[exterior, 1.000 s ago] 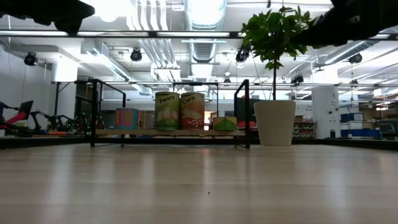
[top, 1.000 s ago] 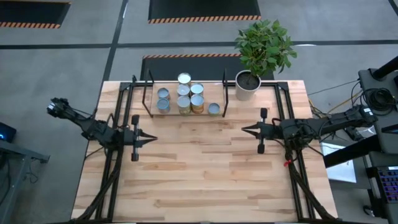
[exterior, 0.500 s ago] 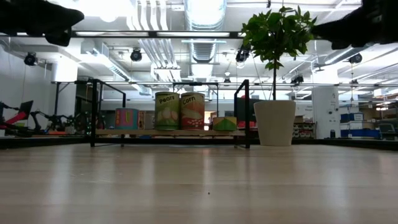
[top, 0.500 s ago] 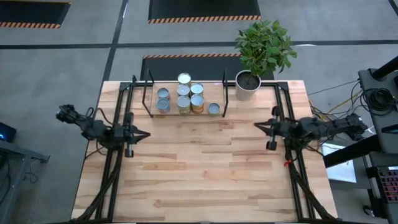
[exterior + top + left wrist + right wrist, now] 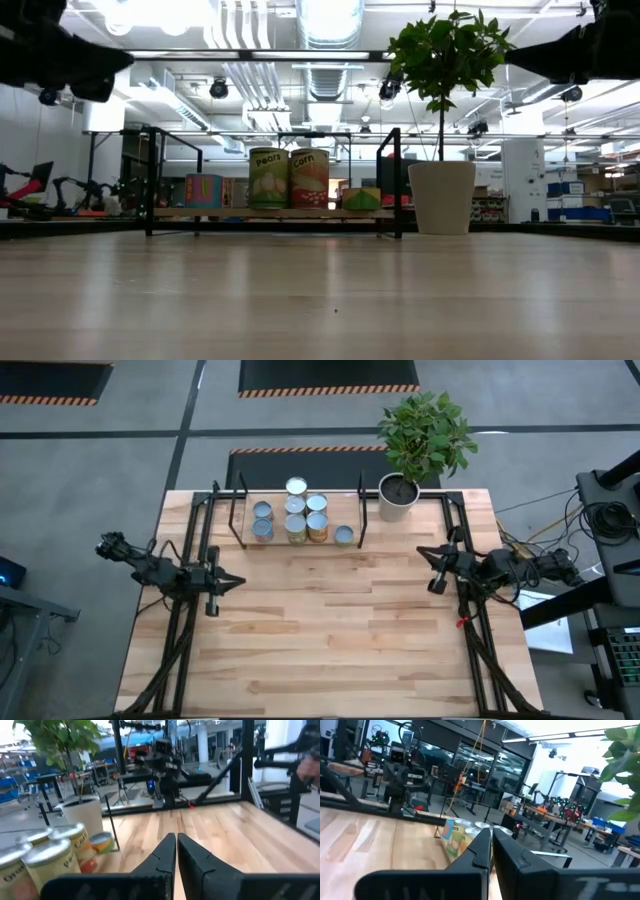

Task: Pick and place cans onto a shelf
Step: Return to Home Position

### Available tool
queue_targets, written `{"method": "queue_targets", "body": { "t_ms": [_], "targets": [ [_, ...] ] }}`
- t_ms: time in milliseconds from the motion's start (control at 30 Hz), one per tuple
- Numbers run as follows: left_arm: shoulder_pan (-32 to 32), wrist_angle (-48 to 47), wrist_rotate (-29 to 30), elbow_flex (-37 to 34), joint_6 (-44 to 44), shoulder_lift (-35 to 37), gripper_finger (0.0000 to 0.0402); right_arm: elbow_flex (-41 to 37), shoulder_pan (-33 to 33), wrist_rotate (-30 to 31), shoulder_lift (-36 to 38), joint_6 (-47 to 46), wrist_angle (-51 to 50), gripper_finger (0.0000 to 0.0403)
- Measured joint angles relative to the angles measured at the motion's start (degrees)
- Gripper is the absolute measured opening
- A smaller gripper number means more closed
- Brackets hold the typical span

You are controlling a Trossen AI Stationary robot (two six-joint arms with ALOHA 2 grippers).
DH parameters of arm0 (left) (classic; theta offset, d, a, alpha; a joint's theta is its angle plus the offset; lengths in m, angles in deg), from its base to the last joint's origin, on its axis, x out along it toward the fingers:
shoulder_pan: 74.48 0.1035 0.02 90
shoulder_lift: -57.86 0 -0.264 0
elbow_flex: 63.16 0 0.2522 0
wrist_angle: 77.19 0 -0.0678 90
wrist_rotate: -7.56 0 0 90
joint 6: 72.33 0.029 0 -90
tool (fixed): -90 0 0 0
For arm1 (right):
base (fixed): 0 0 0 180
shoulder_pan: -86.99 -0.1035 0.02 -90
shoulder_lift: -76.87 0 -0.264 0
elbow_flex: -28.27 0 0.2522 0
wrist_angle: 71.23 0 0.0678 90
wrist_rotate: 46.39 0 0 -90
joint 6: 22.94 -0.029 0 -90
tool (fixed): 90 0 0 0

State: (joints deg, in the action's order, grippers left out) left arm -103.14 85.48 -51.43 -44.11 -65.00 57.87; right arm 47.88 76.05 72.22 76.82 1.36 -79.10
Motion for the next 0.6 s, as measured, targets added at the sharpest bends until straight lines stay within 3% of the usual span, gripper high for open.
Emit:
{"method": "queue_targets", "body": {
  "t_ms": [267,433,600],
  "targets": [
    [0.0,6.4,-1.0,-4.2,1.8,-1.0,0.0000,-1.7,0.0,-0.5,-0.3,-0.8,0.5,0.0009],
    [0.0,7.9,-1.0,-4.7,-0.8,-1.9,0.0000,-5.1,0.1,-0.8,-0.1,-6.0,-1.0,0.0009],
    [0.0,7.9,-1.0,-4.7,-3.4,-2.7,0.0000,-5.1,0.2,4.1,-0.4,-9.8,-1.4,0.0009]
  ]
}}
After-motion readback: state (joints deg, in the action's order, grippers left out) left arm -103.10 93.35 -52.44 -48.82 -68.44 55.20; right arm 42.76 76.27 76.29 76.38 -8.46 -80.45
